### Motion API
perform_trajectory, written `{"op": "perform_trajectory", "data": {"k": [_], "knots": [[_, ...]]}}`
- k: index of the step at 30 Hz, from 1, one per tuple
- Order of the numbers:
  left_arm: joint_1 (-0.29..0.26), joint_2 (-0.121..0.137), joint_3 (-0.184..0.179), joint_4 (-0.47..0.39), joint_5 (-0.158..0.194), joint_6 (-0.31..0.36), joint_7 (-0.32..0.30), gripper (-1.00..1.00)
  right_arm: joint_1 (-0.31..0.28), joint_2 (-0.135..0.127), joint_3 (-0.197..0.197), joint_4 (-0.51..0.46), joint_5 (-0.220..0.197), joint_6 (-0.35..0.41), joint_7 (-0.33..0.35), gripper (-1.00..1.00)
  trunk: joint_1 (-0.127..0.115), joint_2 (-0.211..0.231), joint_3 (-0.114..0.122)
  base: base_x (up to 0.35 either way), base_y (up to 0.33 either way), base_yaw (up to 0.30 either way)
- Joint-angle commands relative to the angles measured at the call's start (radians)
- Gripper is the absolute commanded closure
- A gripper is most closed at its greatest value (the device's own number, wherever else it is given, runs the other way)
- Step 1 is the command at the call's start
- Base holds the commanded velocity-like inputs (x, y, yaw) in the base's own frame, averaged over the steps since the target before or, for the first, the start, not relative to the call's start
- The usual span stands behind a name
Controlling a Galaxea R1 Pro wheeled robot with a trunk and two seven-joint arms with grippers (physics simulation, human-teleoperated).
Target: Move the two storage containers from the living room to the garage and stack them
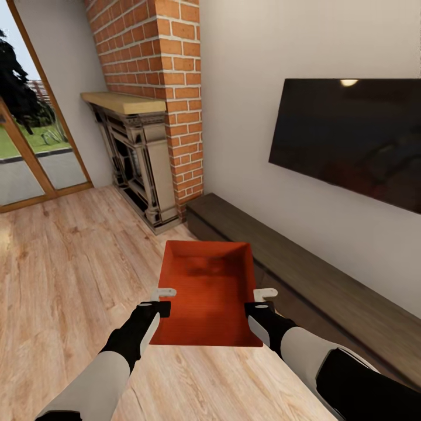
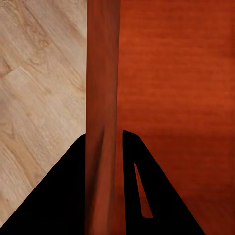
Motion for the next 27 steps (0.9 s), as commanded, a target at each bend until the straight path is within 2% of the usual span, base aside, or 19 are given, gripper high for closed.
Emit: {"op": "perform_trajectory", "data": {"k": [1,27], "knots": [[0.000,-0.013,0.007,0.001,0.004,0.006,-0.001,1.00,-0.001,0.005,0.045,-0.016,0.020,-0.059,-0.002,1.00,0.001,-0.002,0.000,0.000,0.000,0.000],[0.000,-0.014,0.005,0.003,0.003,0.006,-0.001,1.00,-0.001,0.007,0.046,-0.016,0.020,-0.059,-0.002,1.00,0.001,-0.002,0.039,0.000,0.000,0.000]]}}
